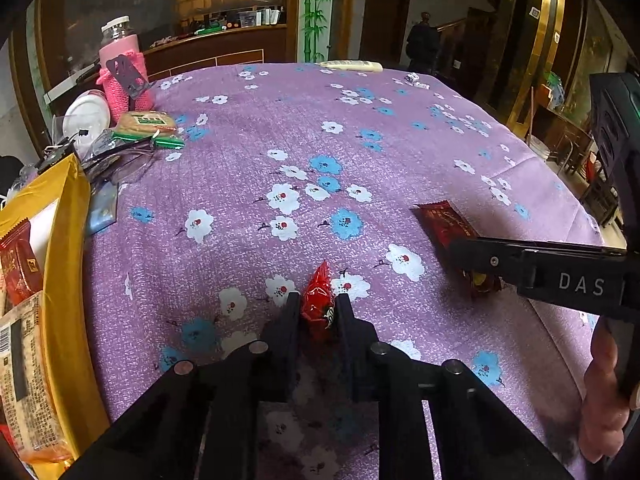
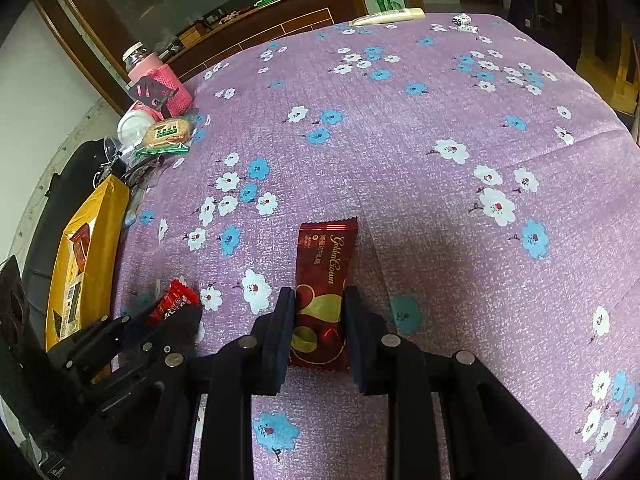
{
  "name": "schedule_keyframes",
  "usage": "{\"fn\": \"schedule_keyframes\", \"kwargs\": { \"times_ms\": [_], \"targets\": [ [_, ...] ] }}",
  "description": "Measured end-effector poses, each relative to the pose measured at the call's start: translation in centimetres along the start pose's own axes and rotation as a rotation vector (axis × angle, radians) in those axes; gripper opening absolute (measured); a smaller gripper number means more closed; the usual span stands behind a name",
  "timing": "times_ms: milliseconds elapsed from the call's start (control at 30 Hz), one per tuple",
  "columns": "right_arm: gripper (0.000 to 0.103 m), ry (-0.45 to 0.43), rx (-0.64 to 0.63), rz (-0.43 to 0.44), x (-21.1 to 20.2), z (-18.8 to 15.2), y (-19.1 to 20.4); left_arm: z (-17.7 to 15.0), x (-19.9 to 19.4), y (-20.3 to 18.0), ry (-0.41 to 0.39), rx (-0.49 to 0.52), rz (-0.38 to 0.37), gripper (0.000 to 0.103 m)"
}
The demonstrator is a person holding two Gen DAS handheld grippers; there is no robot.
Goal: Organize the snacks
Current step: 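Lift the chocolate bar and red candy and carry them toward the white box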
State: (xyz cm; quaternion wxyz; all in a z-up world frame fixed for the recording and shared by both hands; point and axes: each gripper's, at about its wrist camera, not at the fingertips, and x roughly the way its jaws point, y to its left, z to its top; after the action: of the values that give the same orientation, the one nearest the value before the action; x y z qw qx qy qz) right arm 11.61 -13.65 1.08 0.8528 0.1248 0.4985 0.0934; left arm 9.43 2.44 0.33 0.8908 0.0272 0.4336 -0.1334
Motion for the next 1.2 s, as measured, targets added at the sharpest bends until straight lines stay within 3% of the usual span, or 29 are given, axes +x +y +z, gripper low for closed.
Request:
{"fn": "schedule_keyframes", "kwargs": {
  "times_ms": [233, 467, 667, 1200],
  "targets": [
    [0.023, -0.028, -0.02, 0.025, -0.6, -0.1, 0.5, 0.4, -1.5, 0.7, -0.053, -0.049, -0.034, 0.015],
    [0.023, -0.143, -0.127, 0.074, -2.8, -0.7, 2.9, 0.8, -2.3, 1.4, -0.099, -0.077, -0.004, 0.016],
    [0.023, -0.165, -0.185, 0.076, -3.3, -1.2, 4.2, 0.9, -2.9, 1.8, -0.125, -0.087, 0.016, 0.016],
    [0.023, -0.266, -0.357, -0.108, -3.8, -2.6, 6.8, 1.1, -3.8, 1.9, -0.166, -0.085, 0.04, 0.016]
  ]
}}
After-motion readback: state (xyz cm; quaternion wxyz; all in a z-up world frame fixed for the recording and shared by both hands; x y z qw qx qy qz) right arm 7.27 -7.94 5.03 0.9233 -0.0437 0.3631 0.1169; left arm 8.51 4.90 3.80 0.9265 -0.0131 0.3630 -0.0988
